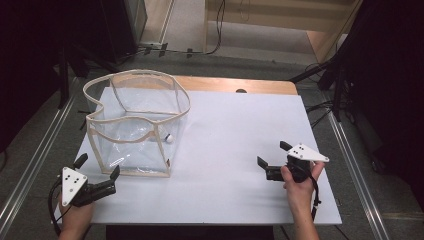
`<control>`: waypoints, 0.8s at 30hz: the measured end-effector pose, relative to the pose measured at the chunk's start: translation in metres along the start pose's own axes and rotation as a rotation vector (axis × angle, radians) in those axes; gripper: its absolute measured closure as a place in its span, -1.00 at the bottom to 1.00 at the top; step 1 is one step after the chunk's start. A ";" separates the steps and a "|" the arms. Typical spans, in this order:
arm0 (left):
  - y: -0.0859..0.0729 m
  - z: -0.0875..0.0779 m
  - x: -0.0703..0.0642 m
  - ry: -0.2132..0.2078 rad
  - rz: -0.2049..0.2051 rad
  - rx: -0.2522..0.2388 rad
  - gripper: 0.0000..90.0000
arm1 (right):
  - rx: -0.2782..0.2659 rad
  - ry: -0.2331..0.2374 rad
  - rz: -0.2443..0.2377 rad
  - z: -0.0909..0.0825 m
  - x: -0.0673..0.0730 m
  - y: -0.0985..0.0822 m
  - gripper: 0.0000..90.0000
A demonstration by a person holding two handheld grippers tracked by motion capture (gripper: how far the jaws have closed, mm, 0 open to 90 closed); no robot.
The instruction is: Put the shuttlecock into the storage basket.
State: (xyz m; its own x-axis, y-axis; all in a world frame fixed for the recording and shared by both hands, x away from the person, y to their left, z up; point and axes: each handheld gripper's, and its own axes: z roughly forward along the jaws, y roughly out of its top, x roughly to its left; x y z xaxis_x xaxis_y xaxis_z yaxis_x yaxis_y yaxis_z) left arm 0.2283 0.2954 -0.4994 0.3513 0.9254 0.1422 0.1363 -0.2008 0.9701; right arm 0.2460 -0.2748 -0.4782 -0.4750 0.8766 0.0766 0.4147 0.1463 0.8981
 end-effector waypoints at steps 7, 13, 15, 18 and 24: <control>0.000 0.000 0.000 0.000 0.000 0.000 -1.00 | 0.002 -0.012 0.009 -0.007 -0.004 -0.007 -1.00; 0.000 0.000 0.000 -0.001 -0.001 0.000 -1.00 | 0.004 -0.023 0.012 -0.012 -0.007 -0.012 -1.00; 0.000 0.000 0.000 0.000 0.000 0.001 -1.00 | 0.004 -0.030 0.012 -0.015 -0.008 -0.013 -1.00; 0.000 0.000 0.000 0.001 0.001 0.001 -1.00 | 0.003 -0.037 0.013 -0.018 -0.010 -0.016 -1.00; 0.000 0.000 0.000 0.000 -0.002 0.000 -1.00 | 0.005 -0.050 0.021 -0.026 -0.015 -0.021 -1.00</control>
State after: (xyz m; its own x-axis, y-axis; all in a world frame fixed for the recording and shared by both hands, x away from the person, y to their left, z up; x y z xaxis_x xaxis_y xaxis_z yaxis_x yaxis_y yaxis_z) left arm 0.2283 0.2955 -0.4992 0.3511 0.9257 0.1405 0.1364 -0.1990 0.9704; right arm 0.2245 -0.3031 -0.4870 -0.4268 0.9013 0.0738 0.4283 0.1296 0.8943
